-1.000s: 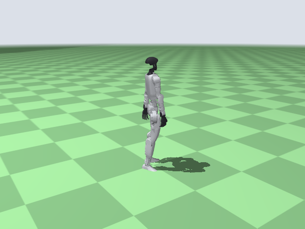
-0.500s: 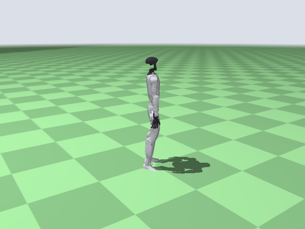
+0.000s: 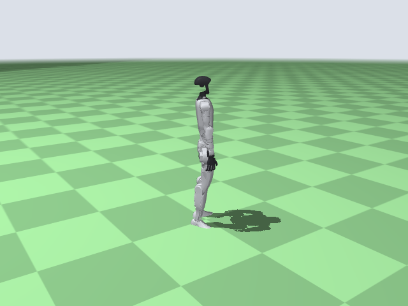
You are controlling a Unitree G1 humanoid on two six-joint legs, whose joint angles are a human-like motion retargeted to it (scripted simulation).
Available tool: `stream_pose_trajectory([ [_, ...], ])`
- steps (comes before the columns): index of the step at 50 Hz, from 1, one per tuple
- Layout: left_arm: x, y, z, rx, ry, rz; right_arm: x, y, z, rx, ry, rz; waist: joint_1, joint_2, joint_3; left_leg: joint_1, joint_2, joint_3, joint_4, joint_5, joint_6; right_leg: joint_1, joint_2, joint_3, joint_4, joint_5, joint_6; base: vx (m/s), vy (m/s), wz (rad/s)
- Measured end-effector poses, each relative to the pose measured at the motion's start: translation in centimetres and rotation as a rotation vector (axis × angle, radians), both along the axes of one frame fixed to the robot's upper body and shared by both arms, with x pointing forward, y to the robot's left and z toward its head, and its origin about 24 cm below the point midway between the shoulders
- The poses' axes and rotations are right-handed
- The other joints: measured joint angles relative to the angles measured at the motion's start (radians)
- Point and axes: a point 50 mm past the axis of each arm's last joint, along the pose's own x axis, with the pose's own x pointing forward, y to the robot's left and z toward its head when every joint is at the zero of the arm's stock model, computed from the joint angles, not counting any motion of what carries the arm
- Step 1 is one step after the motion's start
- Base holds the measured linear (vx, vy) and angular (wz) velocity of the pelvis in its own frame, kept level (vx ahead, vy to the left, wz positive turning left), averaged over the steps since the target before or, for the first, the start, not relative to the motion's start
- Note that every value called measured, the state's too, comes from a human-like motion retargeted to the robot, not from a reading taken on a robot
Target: In place motions
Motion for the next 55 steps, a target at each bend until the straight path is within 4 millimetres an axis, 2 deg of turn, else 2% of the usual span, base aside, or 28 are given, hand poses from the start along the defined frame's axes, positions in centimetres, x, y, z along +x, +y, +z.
stream_pose_trajectory([
  [17, -0.75, -0.13, 0.07, 0.012, 0.031, 0.005, -0.85, 0.22, -0.02, 0.008, 0.040, 0.012, 0.002, -0.003, 0.004, -0.005, -0.008, -0.010, 0.007, -0.002, 0.002, 0.009, -0.007, -0.012, -0.004, 0.001, 0.001, 0.00, 0.00, 0.00],
  [55, -0.28, -0.53, -0.03, 0.001, 0.016, 0.006, -0.86, 0.32, -0.03, 0.011, 0.044, 0.016, -0.011, 0.004, 0.002, -0.006, -0.011, -0.002, 0.007, -0.008, 0.006, 0.002, -0.011, -0.005, -0.002, 0.007, 0.001, 0.00, 0.00, 0.00],
])
